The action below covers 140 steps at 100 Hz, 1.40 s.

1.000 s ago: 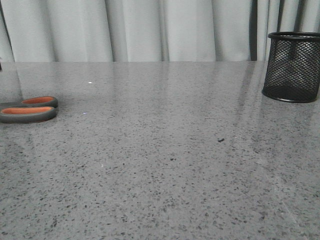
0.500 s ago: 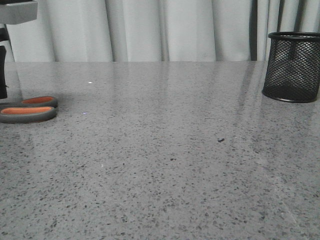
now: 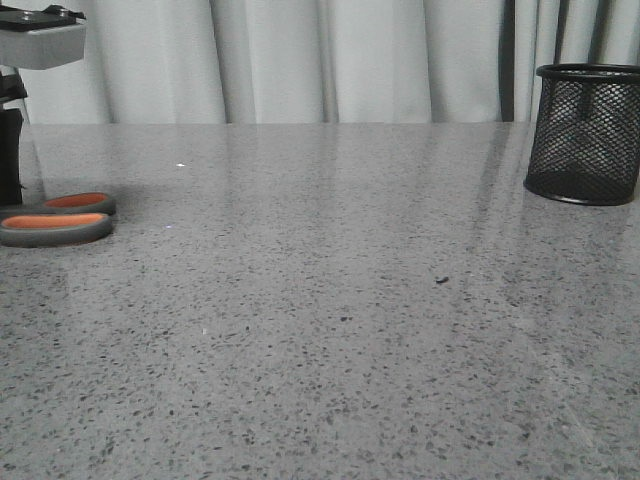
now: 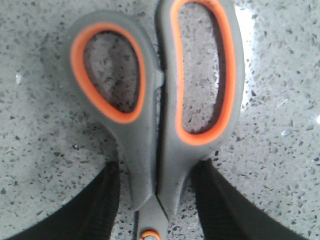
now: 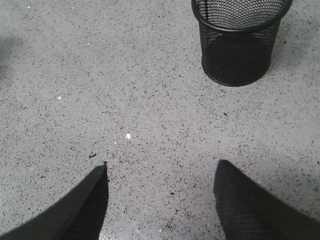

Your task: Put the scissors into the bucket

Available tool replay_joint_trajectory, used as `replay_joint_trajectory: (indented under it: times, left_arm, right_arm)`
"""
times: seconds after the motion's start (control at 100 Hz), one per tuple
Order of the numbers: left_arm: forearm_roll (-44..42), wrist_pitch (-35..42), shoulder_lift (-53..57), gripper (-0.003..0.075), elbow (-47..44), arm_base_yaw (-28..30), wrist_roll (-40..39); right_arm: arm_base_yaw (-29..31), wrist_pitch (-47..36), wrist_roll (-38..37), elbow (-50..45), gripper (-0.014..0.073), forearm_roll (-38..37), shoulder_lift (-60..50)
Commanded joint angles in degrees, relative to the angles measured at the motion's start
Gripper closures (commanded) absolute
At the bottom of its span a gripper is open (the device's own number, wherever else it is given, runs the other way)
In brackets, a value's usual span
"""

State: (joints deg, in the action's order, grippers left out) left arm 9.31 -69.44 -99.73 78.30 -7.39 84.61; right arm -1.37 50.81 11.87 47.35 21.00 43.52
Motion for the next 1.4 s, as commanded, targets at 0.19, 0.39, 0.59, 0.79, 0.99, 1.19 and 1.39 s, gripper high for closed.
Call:
replay_joint_trajectory:
  times: [0.19, 0.39, 0.59, 0.79, 0.99, 1.19, 1.39]
  left_arm:
    - [1.34, -0.45, 1.44, 0.0739, 1.39, -0.41, -1.39]
    - [2.06, -1.13, 4.13, 0.0733, 1.65, -0.53, -3.18]
    - [2.19, -2.87, 11.87, 0.0733, 6.59, -4.15, -6.53]
    - [1.92, -2.55, 19.42, 0.0733, 13.17, -13.08, -16.35]
    - [-2.55, -2.14, 22.93, 0.0733, 17.42, -24.35, -23.67]
    - [-11.17, -0.82, 23.04, 0.0733, 18.67, -36.09, -31.64]
    - [-14.20, 2.45, 23.04, 0.0733, 18.67, -44.41, -35.29]
  right_arm:
    - [-0.14, -2.30, 0.60, 2.19, 0.0181, 0.53, 0.02]
    - [-0.14, -2.26, 0.60, 2.19, 0.0181, 0.53, 0.02]
    - [-0.14, -2.82, 0.60, 2.19, 0.0181, 2.25, 0.02]
    - [-0.14, -3.56, 7.78, 2.22, 0.0181, 16.59, 0.02]
    - [-0.14, -4.66, 17.36, 2.22, 0.0181, 37.09, 0.02]
    - [-0.14, -4.16, 27.36, 2.22, 0.0181, 56.48, 0.81]
    - [-0.14, 0.63, 30.70, 2.22, 0.0181, 62.58, 4.06]
